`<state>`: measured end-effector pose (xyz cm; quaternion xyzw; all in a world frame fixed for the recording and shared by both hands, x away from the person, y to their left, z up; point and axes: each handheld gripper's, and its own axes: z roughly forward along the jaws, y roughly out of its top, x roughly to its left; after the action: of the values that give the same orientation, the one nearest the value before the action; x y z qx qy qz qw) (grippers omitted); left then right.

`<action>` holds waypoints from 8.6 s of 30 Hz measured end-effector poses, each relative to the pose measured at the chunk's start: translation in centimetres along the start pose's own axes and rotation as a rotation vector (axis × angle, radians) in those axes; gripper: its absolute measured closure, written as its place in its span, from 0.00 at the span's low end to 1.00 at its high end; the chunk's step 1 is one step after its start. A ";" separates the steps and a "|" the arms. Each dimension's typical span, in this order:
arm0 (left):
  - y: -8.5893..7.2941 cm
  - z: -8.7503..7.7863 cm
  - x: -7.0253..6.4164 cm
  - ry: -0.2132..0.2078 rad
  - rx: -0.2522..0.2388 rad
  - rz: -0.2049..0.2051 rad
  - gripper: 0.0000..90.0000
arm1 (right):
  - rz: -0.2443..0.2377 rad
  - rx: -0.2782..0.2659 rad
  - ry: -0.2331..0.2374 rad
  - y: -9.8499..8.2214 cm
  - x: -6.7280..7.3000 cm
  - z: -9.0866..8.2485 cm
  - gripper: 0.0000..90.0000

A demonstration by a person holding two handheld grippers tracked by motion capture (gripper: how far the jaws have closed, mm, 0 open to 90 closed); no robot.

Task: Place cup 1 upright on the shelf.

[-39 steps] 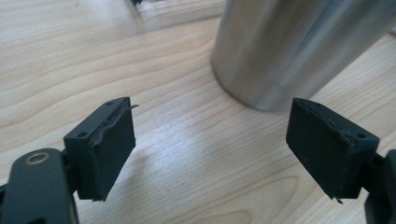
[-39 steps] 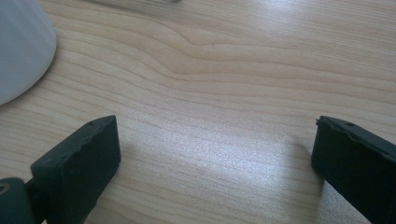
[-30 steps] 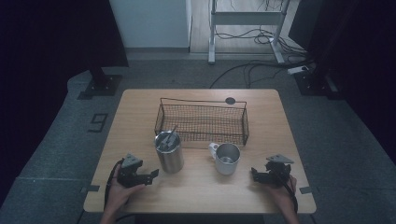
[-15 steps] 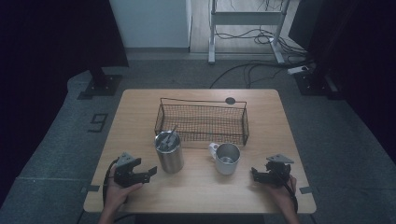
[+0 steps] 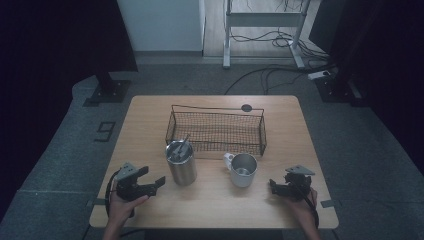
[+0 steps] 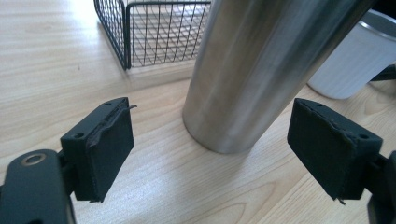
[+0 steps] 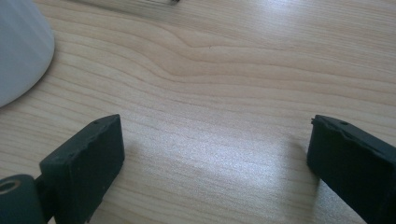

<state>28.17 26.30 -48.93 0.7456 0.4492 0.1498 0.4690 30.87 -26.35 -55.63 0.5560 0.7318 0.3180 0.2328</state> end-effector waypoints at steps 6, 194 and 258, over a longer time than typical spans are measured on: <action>0.3 -0.2 -0.6 -0.003 -0.027 0.014 0.16 | 0.000 0.000 0.000 0.0 0.0 0.0 0.04; 8.6 4.9 -5.1 -0.085 -0.167 0.172 0.04 | 0.003 -0.004 -0.005 0.0 0.0 0.0 0.06; 14.0 7.7 -4.1 -0.064 -0.179 0.152 0.04 | 0.006 -0.004 -0.006 0.0 0.0 0.0 0.06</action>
<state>38.26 16.40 -40.38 0.7372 0.3609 0.2006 0.5348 30.88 -26.38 -55.61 0.5586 0.7289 0.3185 0.2350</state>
